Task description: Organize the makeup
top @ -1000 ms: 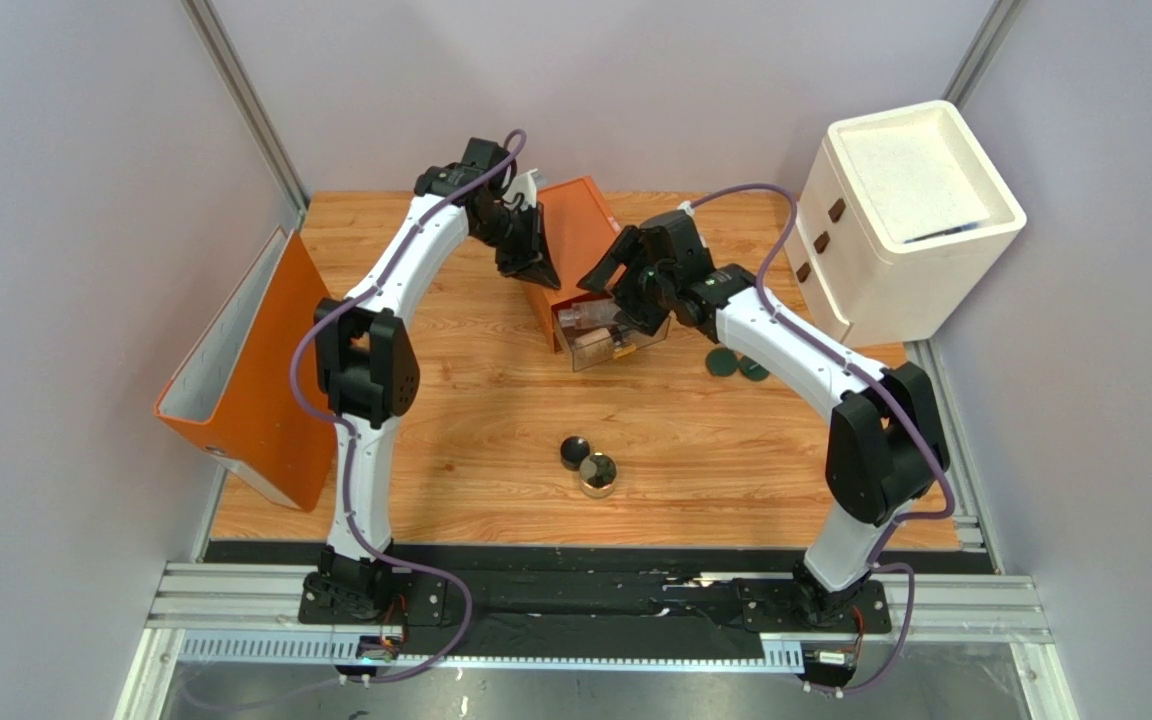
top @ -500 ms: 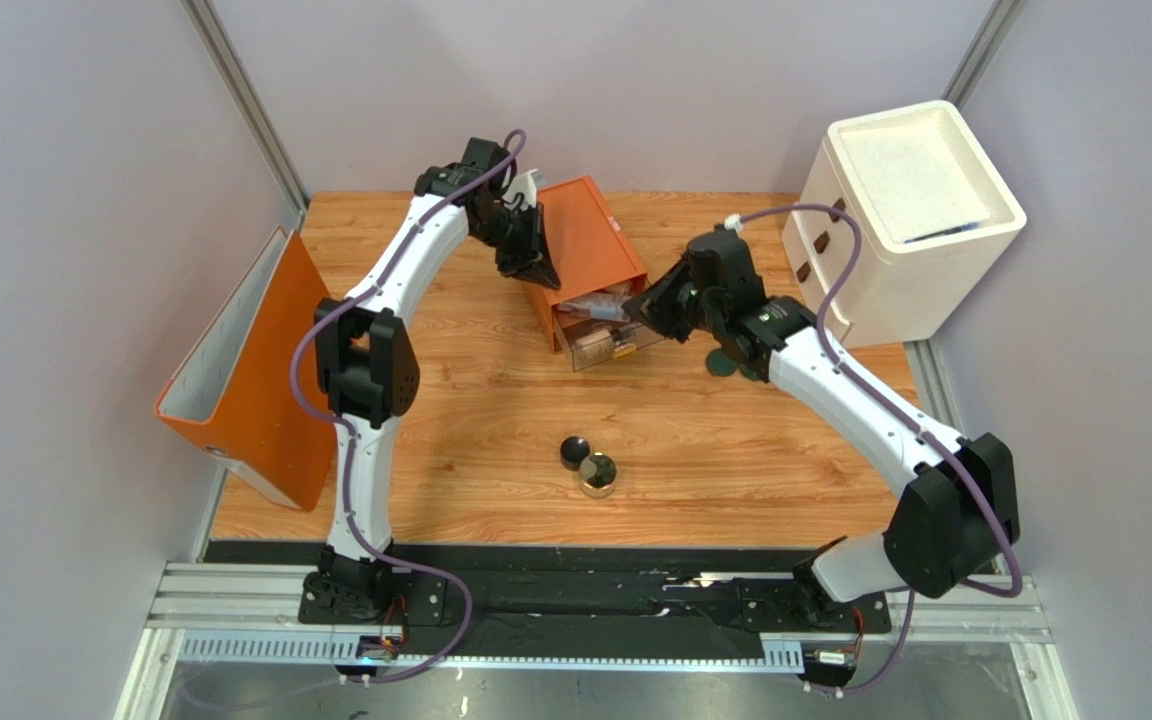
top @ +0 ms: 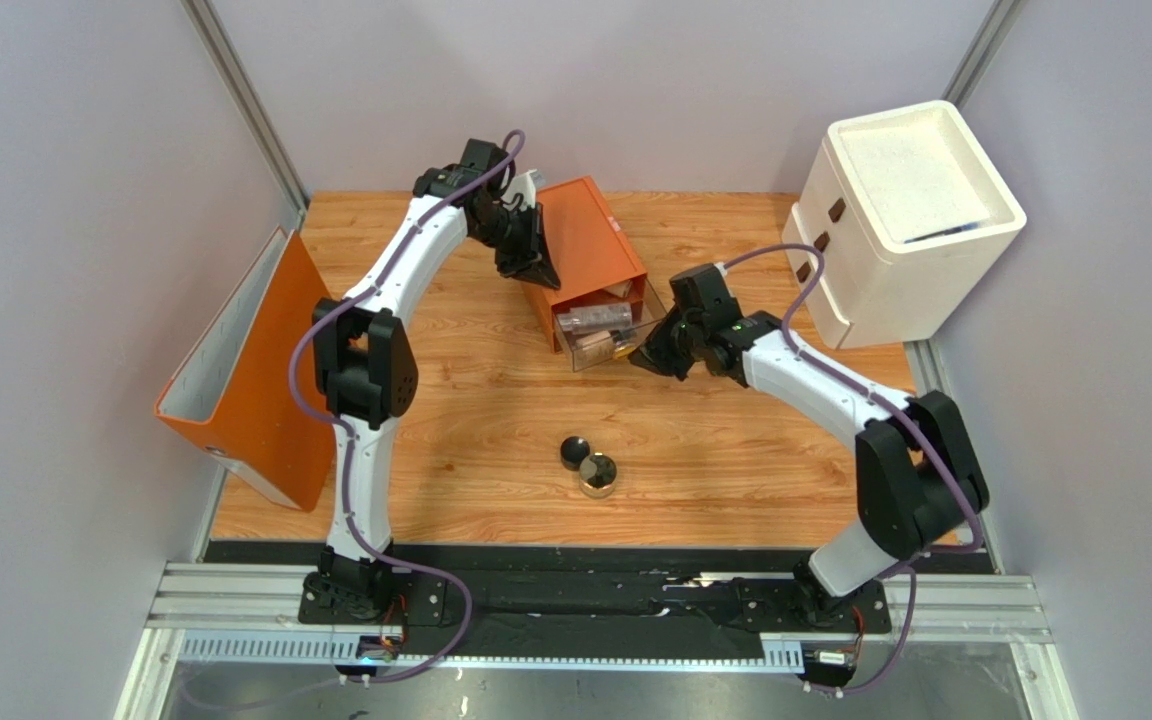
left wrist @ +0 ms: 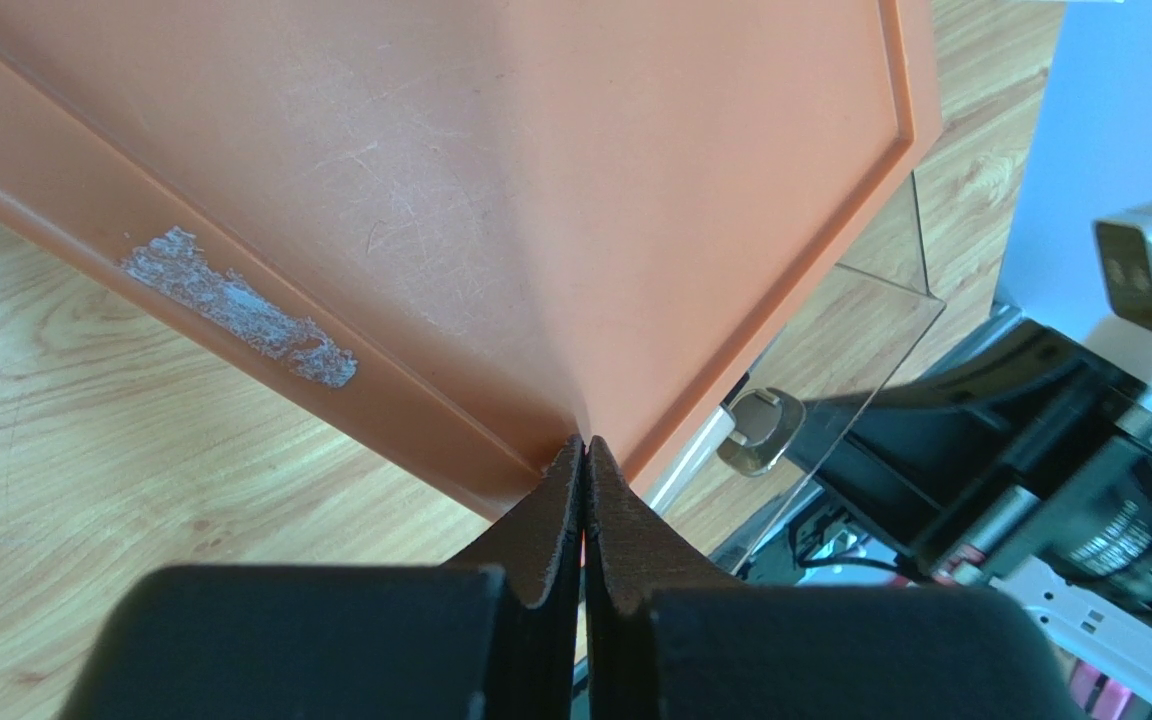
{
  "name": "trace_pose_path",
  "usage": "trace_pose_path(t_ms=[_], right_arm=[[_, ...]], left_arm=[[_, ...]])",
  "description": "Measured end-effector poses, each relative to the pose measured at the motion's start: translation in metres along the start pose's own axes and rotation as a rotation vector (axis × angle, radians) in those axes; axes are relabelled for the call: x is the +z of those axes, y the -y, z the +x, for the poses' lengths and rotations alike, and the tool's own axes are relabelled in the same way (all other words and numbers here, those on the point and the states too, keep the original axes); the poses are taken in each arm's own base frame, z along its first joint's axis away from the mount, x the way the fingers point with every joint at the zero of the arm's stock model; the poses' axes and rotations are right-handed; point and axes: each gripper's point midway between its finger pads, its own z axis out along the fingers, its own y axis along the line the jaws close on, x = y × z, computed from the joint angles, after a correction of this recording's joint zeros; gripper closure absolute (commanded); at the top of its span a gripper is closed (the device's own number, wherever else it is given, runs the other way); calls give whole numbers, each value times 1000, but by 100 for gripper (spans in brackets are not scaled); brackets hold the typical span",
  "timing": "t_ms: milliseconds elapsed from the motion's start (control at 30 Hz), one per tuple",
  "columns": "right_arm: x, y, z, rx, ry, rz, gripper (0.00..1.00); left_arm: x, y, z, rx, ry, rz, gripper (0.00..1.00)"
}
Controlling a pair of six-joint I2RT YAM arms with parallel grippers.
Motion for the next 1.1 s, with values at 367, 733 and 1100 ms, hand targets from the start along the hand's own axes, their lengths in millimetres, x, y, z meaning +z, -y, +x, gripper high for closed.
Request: trace_pose_path(t_ms=[367,733,1100], right_arm=[[42,-34,-15,-54,-29,-2,100],[78,-69,-21,-119,-87,-49,100],[58,-24,-7,-68,-83,-21,28]], left_arm=[[-2,-1,-1,0,3,-12,100],[-4,-3,-1,5,4,-36,100],[-5,-4,-1,6,3,-39,100]])
